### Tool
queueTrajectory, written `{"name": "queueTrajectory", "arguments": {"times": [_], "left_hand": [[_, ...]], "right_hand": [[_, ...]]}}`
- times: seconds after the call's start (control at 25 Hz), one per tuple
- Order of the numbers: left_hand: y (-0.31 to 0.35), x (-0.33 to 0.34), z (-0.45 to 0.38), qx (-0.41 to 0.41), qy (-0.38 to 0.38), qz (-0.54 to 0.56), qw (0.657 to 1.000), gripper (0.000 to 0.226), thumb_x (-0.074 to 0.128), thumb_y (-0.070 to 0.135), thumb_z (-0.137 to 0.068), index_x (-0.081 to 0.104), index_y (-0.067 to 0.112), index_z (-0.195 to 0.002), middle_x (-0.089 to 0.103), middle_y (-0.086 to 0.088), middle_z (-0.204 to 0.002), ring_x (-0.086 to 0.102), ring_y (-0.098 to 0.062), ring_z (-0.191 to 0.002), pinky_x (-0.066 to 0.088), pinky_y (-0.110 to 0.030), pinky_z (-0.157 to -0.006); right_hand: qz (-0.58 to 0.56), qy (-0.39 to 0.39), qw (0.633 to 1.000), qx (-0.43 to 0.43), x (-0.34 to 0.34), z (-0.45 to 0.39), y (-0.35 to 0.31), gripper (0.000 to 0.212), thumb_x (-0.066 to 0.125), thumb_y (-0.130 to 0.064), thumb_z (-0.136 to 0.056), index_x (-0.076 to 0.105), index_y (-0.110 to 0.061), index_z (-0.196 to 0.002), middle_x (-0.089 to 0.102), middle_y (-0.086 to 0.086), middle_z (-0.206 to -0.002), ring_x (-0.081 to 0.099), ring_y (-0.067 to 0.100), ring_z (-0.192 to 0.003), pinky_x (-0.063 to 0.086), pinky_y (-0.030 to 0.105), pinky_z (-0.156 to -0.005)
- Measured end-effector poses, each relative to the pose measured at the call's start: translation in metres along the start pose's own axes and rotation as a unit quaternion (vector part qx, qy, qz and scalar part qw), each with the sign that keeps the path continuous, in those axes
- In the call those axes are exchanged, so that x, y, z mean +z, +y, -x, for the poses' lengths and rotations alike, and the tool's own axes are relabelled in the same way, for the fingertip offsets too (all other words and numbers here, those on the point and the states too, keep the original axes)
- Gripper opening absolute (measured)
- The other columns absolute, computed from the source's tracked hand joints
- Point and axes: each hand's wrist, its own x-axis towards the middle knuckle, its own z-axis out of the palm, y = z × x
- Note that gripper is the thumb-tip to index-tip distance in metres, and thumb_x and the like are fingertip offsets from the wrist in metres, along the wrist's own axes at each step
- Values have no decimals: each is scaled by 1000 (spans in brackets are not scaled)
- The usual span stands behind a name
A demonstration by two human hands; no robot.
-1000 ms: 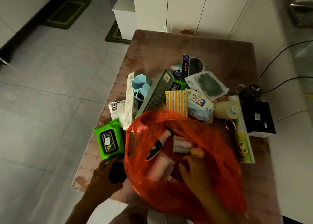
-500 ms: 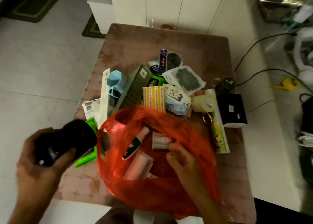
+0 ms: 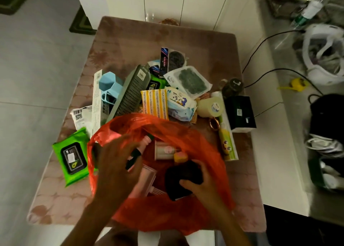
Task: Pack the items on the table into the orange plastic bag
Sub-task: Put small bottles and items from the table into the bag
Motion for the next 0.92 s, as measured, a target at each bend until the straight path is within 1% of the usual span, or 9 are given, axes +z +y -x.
{"name": "queueTrajectory", "arguments": {"times": [0.12,0.2,0.28,0.4,0.48,0.56,0.68,0.76,0.92], "left_hand": [[-43,-13,-14,-111,24,-165,980,52,60,30,-73,59,18,-124,38,-24,-145,30,-48,-133,21,-61,-106],[-59,-10,-18,-167,-19,-113,979,54,62,25,-72,55,19,-126,43,-26,-139,42,-48,-123,36,-63,-97],[-60,-5,-18,-144,-42,16,989,51,71,13,-74,56,13,-123,58,-22,-119,61,-30,-93,55,-43,-77],[-44,2,-15,-95,-31,110,989,48,77,6,-76,59,11,-120,65,-8,-104,63,-8,-73,51,-16,-60],[-37,9,-15,-101,-26,154,983,46,74,11,-80,60,20,-122,66,-5,-104,66,-14,-75,57,-31,-59],[-33,15,-18,-112,-16,182,977,42,70,19,-81,61,28,-121,68,-2,-103,68,-19,-77,58,-40,-63],[-28,15,-23,-106,-24,182,977,39,63,26,-77,60,39,-114,67,10,-101,66,-9,-81,56,-34,-66],[-25,14,-24,-109,-38,189,975,40,63,26,-77,57,46,-110,66,20,-101,65,-2,-84,55,-26,-65],[-23,12,-22,-114,-47,196,973,43,67,21,-78,59,53,-105,62,30,-105,65,0,-82,55,-20,-62]], "right_hand": [[204,-10,973,-110,26,-12,14,80,83,-24,-67,40,-35,-133,44,-11,-136,42,11,-128,43,19,-97],[342,79,924,-153,45,-25,20,81,82,-30,-64,37,-29,-133,47,2,-139,47,22,-127,47,33,-99],[407,104,898,-133,52,-32,23,80,83,-33,-64,34,-26,-128,47,11,-141,50,33,-126,49,41,-96],[413,53,900,-130,40,-20,4,69,72,-48,-75,38,-28,-132,28,-1,-152,33,21,-136,44,37,-102],[349,79,911,-206,12,-14,-25,40,63,-45,-86,52,-27,-119,45,-10,-131,45,9,-117,48,30,-92],[297,228,896,-238,-28,-30,-50,22,59,-35,-90,56,-27,-110,54,-12,-107,53,8,-98,50,27,-80],[273,339,896,-84,-86,-86,-50,35,58,-28,-90,51,-20,-123,58,6,-115,56,21,-100,50,38,-78],[337,301,892,20,-108,-116,-20,45,61,-28,-90,47,-10,-129,56,17,-122,57,33,-104,48,40,-81],[201,199,955,92,-121,-134,11,45,76,-24,-78,54,-4,-112,65,19,-102,63,24,-76,58,48,-75]]}}
